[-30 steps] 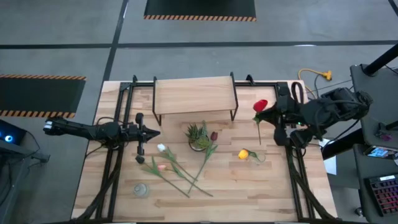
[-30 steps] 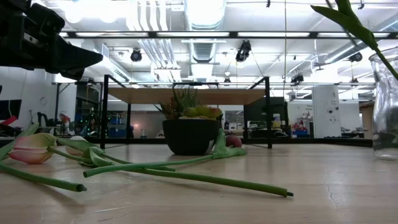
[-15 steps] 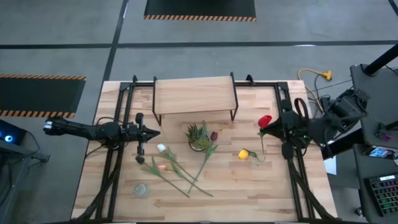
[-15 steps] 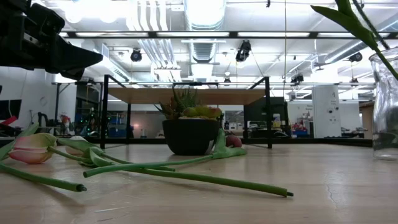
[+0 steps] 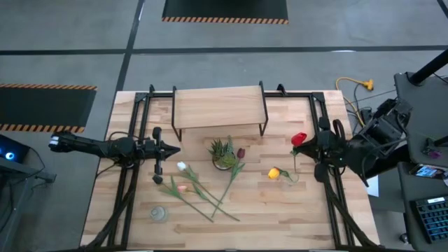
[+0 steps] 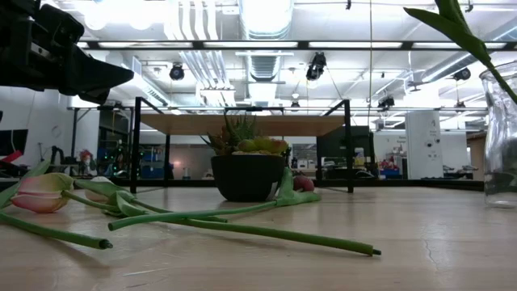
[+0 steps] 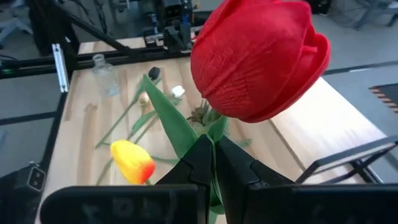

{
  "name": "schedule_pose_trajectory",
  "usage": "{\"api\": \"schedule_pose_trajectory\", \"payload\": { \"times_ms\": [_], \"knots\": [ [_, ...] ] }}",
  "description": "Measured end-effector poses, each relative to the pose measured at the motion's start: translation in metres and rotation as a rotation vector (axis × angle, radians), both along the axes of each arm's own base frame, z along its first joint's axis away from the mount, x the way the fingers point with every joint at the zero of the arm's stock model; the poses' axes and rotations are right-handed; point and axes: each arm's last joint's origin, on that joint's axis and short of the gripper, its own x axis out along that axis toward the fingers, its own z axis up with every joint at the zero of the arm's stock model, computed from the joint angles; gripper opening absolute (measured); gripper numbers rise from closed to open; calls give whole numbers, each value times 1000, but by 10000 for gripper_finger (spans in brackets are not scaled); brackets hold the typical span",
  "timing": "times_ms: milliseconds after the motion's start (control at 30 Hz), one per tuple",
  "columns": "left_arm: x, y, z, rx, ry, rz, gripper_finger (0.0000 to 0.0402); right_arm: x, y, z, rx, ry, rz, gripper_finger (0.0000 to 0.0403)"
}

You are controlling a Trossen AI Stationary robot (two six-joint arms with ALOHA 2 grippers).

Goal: Pick and place flowers into a vace then onto a shelf
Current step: Put the red flower into the right transparent vase

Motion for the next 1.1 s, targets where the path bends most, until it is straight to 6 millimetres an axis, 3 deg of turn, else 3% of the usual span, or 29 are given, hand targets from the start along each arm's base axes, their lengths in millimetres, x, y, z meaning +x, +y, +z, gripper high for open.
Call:
{"api": "schedule_pose_trajectory", "payload": {
  "times_ms": [200,600,1100],
  "knots": [
    [0,0,0,0,0,0,0,-2,-4,0,-19,-32,-53,9],
    [0,0,0,0,1,0,0,-10,-11,28,67,-128,-58,9],
    [0,0,0,0,0,0,0,0,7,-8,27,-10,-4,9]
  ]
}}
